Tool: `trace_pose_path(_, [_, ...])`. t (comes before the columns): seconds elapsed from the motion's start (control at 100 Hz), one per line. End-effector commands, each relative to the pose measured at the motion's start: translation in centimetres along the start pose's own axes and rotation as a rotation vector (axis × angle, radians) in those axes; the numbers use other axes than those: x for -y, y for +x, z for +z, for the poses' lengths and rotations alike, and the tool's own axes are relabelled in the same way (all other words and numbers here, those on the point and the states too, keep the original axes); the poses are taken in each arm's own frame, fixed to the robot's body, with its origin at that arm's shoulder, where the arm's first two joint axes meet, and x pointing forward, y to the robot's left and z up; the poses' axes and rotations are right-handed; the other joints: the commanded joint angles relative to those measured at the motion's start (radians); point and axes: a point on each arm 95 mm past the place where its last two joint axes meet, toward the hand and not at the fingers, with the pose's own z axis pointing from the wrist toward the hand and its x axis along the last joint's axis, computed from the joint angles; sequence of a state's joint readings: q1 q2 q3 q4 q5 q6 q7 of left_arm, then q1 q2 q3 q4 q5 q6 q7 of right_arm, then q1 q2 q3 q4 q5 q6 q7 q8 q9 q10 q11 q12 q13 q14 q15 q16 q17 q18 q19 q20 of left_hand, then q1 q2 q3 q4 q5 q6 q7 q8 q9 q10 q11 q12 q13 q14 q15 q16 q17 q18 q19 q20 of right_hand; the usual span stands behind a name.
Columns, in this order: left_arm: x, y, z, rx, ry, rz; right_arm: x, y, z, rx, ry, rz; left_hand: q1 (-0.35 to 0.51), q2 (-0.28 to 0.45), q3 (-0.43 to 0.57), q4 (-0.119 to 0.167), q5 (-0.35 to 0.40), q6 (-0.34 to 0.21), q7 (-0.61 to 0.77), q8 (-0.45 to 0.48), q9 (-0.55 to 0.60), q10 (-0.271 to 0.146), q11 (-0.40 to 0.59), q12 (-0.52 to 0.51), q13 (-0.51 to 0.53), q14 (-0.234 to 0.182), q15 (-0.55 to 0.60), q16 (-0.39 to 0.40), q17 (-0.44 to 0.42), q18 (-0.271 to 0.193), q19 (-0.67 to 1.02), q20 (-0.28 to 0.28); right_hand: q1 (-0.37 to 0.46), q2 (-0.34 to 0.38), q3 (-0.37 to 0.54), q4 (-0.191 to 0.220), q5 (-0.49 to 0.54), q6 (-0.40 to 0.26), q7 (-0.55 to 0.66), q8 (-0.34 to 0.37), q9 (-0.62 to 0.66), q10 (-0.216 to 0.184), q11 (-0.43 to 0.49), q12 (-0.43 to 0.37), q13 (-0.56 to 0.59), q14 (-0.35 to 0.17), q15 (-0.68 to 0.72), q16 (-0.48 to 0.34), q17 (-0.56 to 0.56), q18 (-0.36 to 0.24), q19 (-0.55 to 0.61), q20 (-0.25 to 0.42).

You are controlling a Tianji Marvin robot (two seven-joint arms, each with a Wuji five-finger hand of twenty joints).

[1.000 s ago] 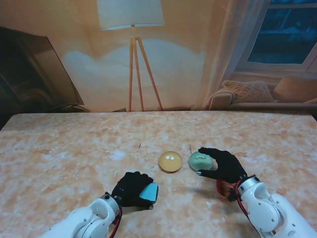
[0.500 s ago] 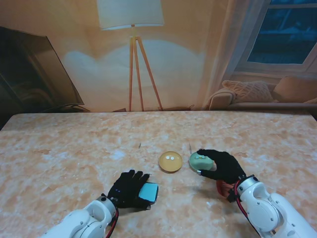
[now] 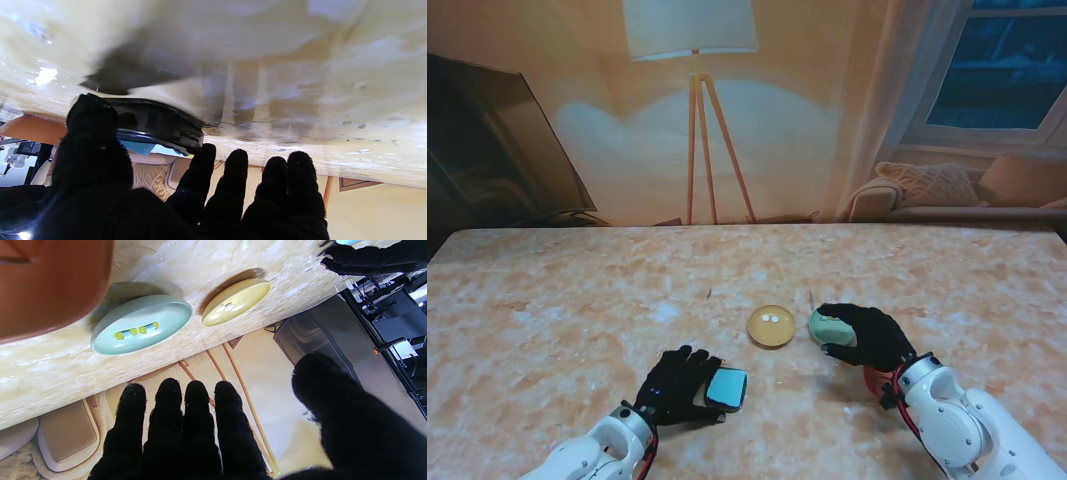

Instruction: Refill the pill box with tweezers

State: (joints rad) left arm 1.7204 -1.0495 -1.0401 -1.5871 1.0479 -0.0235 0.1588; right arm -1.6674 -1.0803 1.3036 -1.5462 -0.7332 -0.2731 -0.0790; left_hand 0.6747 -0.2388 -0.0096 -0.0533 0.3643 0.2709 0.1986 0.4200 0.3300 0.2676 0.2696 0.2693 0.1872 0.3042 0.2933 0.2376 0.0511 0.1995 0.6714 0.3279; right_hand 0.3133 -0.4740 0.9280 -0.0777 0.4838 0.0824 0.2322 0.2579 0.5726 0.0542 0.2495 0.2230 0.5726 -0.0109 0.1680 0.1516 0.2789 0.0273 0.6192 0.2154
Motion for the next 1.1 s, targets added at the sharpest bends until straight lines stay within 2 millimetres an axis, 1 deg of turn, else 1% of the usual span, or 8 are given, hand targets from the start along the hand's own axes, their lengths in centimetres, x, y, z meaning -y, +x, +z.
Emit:
trace_pose_path(0.0, [-0.8,0.1,-0.3,0.006,-0.021,-0.01,0.3,0.7,0.1,-0.012,0.008,0.001,0.019,-0.007,0.02,0.003,0.007,-0.013,0.055,0.041,0.026,-0.015,0.016,0.017,0.016,-0.013,0.02,0.016,0.002,-0.024,0.017,0.027,-0.005,-0.025,0.029,-0.031,0.018,-0.023,0.017,0.004,0.022,-0.016,0.014,-0.023,0.018,-0.021,0.012,0.014,0.007,0.004,0.041,0.022])
trace_pose_path(0.23, [-1.1,-0.4,-0.6,0.032,-0.008,-0.021,0.2,1.8,0.5,-0.043,-0.01,-0.007,0.017,-0.006,0.065,0.001,-0.015,-0.04,0.228,0.127,0.069,-0.045,0.046,0.039,0.052,-0.033,0.036,0.026,0.021,-0.041,0.051,0.043,0.003,-0.036,0.059,-0.036,0.089,-0.035,0.08,0.033,0.096,-0.002,0.06,0.015,0.083,0.006,0.074,0.046,0.06,-0.012,0.169,0.059])
trace_pose_path(0.42, [-1.3,-0.6,-0.6,0.036,-0.007,-0.026,0.0,3.5,0.9,-0.079,-0.044,-0.008,0.006,-0.02,0.117,-0.007,-0.018,-0.063,0.335,0.161,0.107,-0.073,0.066,0.049,0.08,-0.049,0.043,0.03,0.035,-0.052,0.069,0.052,-0.035,-0.009,0.091,-0.033,0.259,-0.045,0.2,0.082,0.284,0.052,0.185,0.138,0.193,0.096,0.353,0.182,0.185,-0.076,0.513,0.168])
trace_pose_path(0.61, [-1.4,-0.6,-0.6,0.038,-0.006,-0.034,0.6,5.7,1.5,-0.104,-0.054,0.047,-0.014,-0.005,0.143,-0.01,-0.021,-0.076,0.388,0.176,0.126,-0.088,0.074,0.053,0.093,-0.058,0.042,0.03,0.039,-0.059,0.076,0.055,-0.023,0.173,-0.032,-0.018,0.473,-0.024,0.336,0.106,0.552,0.091,0.688,0.42,0.35,0.195,1.002,0.424,0.338,-0.21,1.069,0.416])
trace_pose_path(0.67, [-1.4,-0.6,-0.6,0.037,-0.005,-0.036,1.1,6.3,1.8,-0.111,-0.05,0.072,-0.016,-0.019,0.147,-0.011,-0.019,-0.08,0.395,0.176,0.132,-0.091,0.076,0.054,0.097,-0.059,0.041,0.029,0.039,-0.056,0.077,0.055,0.013,0.214,-0.072,-0.013,0.532,-0.016,0.378,0.099,0.629,0.098,0.843,0.473,0.413,0.21,1.155,0.459,0.41,-0.24,1.158,0.458])
trace_pose_path(0.81, [-1.5,-0.6,-0.5,0.036,-0.005,-0.041,2.3,7.4,2.7,-0.114,-0.032,0.106,-0.023,-0.012,0.164,-0.012,-0.018,-0.081,0.403,0.175,0.137,-0.093,0.076,0.054,0.099,-0.062,0.038,0.028,0.039,-0.06,0.076,0.055,0.015,0.202,-0.036,-0.003,0.62,0.038,0.471,0.056,0.819,0.1,1.111,0.539,0.598,0.209,1.418,0.453,0.594,-0.285,1.31,0.565])
trace_pose_path(0.93, [-1.5,-0.5,-0.5,0.032,-0.007,-0.045,3.1,8.2,3.2,-0.099,-0.017,0.143,-0.027,-0.017,0.177,-0.013,-0.017,-0.085,0.416,0.178,0.144,-0.098,0.079,0.056,0.103,-0.064,0.038,0.028,0.039,-0.059,0.076,0.055,-0.001,0.178,0.023,0.021,0.673,0.078,0.532,0.033,0.88,0.113,1.326,0.623,0.725,0.184,1.56,0.442,0.754,-0.296,1.421,0.582])
trace_pose_path(1.09, [-1.7,-0.5,-0.6,0.03,-0.011,-0.049,4.2,8.8,3.8,-0.071,0.019,0.169,-0.032,-0.021,0.19,-0.014,-0.02,-0.088,0.425,0.18,0.143,-0.102,0.079,0.057,0.1,-0.065,0.035,0.027,0.037,-0.063,0.074,0.054,-0.019,0.104,0.12,0.059,0.723,0.106,0.612,-0.017,0.878,0.136,1.473,0.676,0.73,0.153,1.624,0.654,0.902,-0.297,1.475,0.584])
